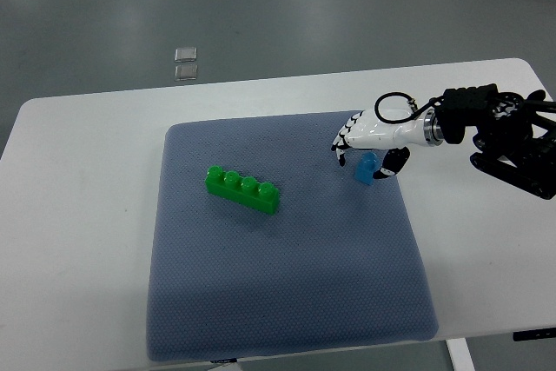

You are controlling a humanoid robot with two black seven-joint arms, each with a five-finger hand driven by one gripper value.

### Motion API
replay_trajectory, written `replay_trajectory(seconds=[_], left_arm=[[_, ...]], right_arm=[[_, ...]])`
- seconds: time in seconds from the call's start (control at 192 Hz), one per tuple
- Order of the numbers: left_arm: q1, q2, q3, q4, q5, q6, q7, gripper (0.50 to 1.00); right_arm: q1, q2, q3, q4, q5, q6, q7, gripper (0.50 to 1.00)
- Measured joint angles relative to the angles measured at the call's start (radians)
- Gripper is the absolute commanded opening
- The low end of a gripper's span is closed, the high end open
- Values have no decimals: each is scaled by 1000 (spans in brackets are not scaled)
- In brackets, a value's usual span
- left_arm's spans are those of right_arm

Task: Stack blue block on green block with right hand
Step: 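Lower the right hand around the blue block and close fingers, then lift the blue block and carry it toward the green block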

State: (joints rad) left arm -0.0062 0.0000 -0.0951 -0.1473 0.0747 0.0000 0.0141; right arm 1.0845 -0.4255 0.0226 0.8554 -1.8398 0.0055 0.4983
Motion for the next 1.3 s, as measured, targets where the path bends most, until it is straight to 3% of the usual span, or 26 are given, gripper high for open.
replay_trajectory(seconds=[0.562, 0.921, 1.301], left_arm=[[0, 0, 0, 0, 0, 0, 0, 1000], [0, 0, 0, 0, 0, 0, 0, 1000], [0, 0, 0, 0, -1, 0, 0, 1000]], right_arm=[[0, -4, -7, -12, -1, 2, -1, 756], [1, -9, -12, -12, -2, 5, 0, 625], [4, -9, -12, -12, -3, 7, 0, 615]])
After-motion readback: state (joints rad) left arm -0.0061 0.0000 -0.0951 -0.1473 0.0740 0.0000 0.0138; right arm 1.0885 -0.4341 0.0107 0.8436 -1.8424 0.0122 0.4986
